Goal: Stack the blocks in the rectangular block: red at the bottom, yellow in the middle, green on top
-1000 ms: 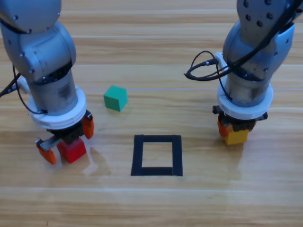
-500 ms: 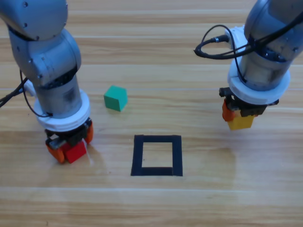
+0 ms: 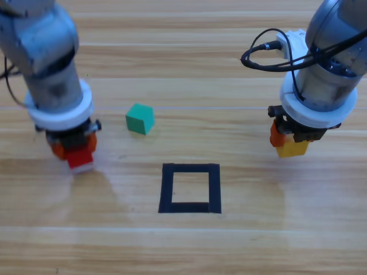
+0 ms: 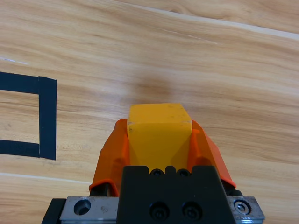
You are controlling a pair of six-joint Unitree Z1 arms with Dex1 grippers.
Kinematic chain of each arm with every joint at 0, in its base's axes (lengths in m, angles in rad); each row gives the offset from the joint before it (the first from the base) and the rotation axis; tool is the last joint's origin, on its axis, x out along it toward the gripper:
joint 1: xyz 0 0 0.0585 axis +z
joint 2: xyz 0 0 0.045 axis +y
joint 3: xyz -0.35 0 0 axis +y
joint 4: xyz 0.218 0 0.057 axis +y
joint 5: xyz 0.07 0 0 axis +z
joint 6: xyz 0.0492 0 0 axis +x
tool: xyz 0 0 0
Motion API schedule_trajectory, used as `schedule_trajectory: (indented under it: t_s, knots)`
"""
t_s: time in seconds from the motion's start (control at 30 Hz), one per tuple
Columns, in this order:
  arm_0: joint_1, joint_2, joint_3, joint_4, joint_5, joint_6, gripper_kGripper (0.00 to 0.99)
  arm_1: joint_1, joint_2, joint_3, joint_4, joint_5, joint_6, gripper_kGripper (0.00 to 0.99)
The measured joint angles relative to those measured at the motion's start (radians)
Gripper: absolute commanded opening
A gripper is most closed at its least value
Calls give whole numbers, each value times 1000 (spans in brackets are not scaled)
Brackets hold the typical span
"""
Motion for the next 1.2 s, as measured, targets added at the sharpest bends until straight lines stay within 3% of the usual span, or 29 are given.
schedule_trajectory:
  t_s: [0.1, 0.3, 0.53, 0.87, 1.2]
  knots:
    - [1, -45, -32, 2, -7, 150, 21, 0, 0, 4, -2, 8, 0, 156]
    - [-6, -144, -64, 18, -95, 413, 0, 0, 0, 8, -5, 9, 0, 156]
    - [-131, -154, -104, 54, -86, 579, 0, 0, 0, 11, -5, 9, 4, 156]
    - [-319, 55, -290, 172, -87, 544, 0, 0, 0, 12, -5, 9, 7, 158]
    - [-391, 115, -427, 252, -6, 186, 0, 0, -1, 15, -5, 9, 7, 156]
